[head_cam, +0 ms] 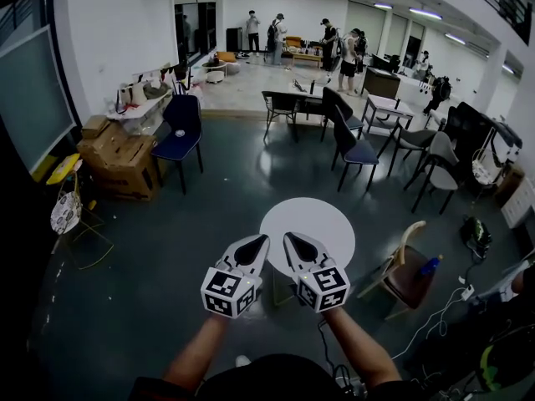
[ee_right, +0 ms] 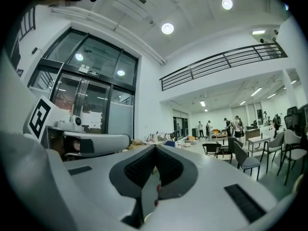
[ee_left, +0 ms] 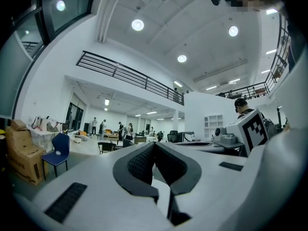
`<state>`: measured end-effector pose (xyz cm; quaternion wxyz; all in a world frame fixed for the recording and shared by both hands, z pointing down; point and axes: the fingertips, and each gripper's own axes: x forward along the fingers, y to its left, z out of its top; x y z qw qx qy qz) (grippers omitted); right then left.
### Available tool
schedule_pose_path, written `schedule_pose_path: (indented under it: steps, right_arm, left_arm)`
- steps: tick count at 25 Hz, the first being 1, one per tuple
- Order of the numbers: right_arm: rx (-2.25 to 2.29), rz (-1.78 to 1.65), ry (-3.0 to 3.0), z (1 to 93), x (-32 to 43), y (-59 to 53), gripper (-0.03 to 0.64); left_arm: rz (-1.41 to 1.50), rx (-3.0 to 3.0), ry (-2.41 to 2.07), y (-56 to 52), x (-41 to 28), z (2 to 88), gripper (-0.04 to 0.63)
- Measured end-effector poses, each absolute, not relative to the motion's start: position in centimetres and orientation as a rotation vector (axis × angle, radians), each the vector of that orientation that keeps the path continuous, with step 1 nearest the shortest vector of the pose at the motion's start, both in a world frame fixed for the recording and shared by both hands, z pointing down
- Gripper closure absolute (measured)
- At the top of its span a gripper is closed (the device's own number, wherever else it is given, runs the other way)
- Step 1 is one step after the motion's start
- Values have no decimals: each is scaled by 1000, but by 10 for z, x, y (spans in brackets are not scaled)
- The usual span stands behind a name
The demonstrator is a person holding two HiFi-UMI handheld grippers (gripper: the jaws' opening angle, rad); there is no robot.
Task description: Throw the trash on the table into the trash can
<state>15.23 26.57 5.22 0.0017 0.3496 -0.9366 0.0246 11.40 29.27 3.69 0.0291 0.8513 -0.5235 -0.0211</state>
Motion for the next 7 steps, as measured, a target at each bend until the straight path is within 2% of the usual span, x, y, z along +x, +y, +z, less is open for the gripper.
schedule_pose_path:
  steps: [7]
  right_arm:
    - [1092, 85, -2952, 50, 169, 268, 597]
  left_arm:
    - [-38, 2611, -1634, 296, 130, 44, 588]
